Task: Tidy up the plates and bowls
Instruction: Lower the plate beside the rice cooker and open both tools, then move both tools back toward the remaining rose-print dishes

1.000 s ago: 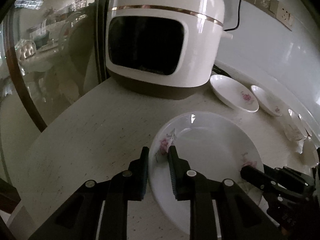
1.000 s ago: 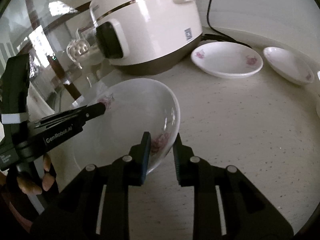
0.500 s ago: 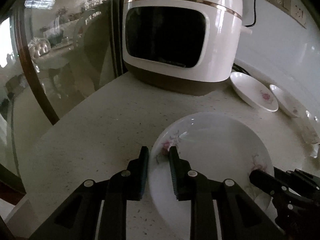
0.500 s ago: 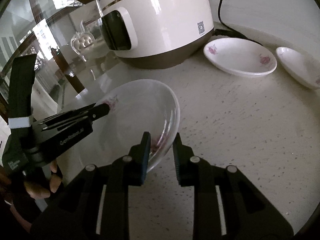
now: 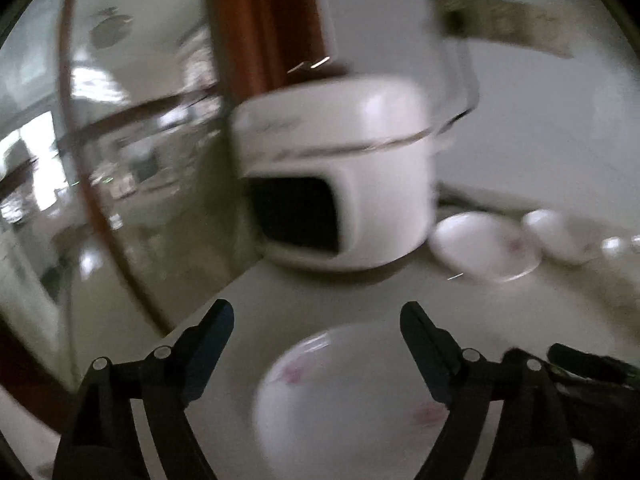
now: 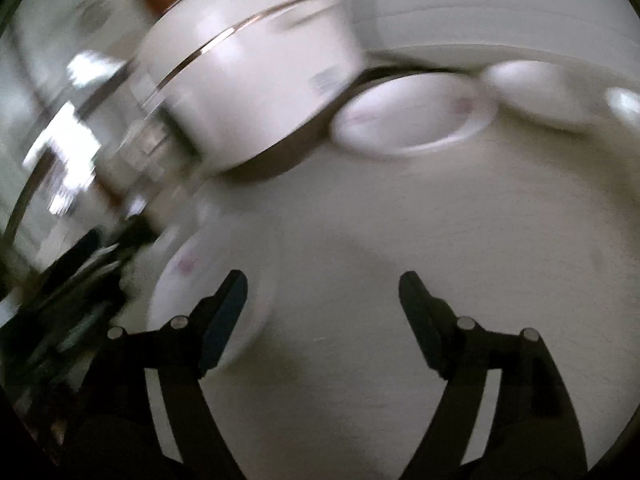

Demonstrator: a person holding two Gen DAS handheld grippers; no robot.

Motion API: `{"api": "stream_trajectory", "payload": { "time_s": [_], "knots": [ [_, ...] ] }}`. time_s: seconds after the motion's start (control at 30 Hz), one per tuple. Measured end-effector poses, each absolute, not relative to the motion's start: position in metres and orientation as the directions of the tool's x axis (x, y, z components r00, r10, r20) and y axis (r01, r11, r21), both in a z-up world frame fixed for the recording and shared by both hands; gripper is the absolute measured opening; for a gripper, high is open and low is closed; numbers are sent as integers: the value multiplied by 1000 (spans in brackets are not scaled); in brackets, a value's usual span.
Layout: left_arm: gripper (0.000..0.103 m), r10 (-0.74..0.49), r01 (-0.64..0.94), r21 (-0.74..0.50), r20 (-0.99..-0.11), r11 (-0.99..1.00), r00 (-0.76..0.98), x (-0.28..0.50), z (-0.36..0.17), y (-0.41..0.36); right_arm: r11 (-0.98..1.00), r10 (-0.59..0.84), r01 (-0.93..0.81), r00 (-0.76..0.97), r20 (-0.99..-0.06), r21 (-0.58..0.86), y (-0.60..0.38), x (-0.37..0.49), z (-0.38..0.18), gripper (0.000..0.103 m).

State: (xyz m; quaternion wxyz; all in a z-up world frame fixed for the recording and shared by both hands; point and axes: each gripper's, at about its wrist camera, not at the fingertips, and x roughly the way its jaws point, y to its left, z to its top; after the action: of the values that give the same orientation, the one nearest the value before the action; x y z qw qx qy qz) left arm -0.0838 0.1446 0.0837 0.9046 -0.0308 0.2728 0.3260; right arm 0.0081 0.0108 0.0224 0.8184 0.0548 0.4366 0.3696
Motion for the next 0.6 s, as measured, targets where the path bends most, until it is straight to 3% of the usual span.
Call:
{"api": "stream_trajectory", "payload": {
  "time_s": [0.1, 0.27, 0.4, 0.6],
  "knots": [
    [90, 453, -509, 55, -544, 859, 706, -51, 96, 128, 802, 592, -425, 472, -654, 419, -33, 27, 32, 80],
    [91, 425, -456, 105, -590, 884, 687, 22, 87, 101, 872, 489, -331, 623, -610, 361, -77, 37, 55, 81],
    [91, 439, -497, 82, -608, 864, 662, 59, 71, 98, 876, 482, -344, 602, -636, 339, -75, 41, 50, 81],
    [91, 497, -551, 64, -528, 832, 689, 62, 62, 94, 908, 416, -300, 578, -702, 291, -75, 55, 31, 78]
  ]
}}
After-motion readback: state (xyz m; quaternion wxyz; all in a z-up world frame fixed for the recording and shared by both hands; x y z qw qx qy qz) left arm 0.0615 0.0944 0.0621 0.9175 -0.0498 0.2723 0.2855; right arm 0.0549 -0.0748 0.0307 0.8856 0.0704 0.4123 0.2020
